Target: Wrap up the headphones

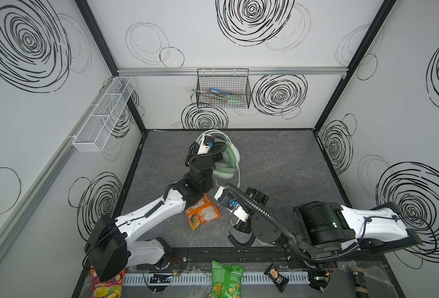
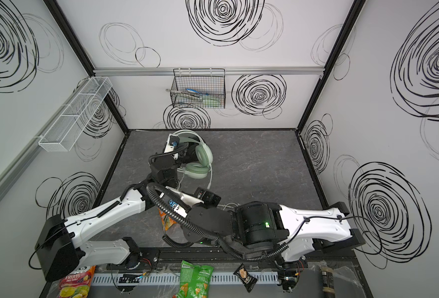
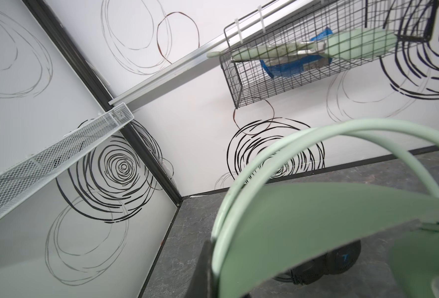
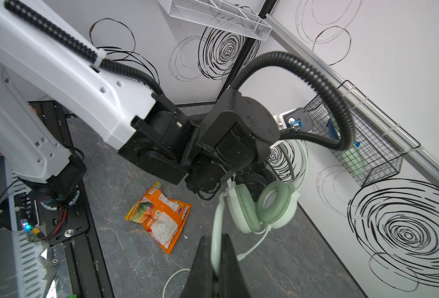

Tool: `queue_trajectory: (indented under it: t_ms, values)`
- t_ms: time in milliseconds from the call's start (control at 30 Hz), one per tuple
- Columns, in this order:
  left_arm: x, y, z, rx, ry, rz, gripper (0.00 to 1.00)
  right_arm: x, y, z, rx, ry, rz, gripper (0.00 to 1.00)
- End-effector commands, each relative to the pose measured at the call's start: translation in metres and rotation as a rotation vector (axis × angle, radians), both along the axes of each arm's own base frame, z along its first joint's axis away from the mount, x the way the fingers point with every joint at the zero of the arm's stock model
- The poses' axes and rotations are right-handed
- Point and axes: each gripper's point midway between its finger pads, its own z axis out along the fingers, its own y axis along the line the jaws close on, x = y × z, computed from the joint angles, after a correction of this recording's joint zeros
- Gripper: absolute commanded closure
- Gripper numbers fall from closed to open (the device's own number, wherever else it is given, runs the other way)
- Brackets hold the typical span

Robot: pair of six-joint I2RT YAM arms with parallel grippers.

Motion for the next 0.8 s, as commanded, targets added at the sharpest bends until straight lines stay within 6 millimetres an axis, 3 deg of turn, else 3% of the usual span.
queue_trajectory:
  t_ms: [0,167,333,567,767]
  values:
    - [0.004,0.004,0.042,-0.182,-0.140,0.002,1.00,-0.010,-0.002,0.021,0.120,0.041,0.006,1.00]
    - [0.006,0.004,0.033,-0.182,-0.098,-0.045,1.00,-0.001,-0.030,0.033,0.054,-0.021,-0.088,1.00]
    - [0.005,0.017,0.016,-0.141,-0.050,-0.026,1.00,0.008,-0.052,0.041,-0.079,-0.078,-0.159,1.00]
    - [0.002,0.039,0.007,-0.051,-0.030,0.060,1.00,0.007,-0.053,0.034,-0.114,-0.088,-0.145,1.00]
    - [-0.002,0.034,0.014,-0.024,0.014,-0.009,1.00,0.024,-0.051,0.039,-0.114,-0.144,-0.234,1.00]
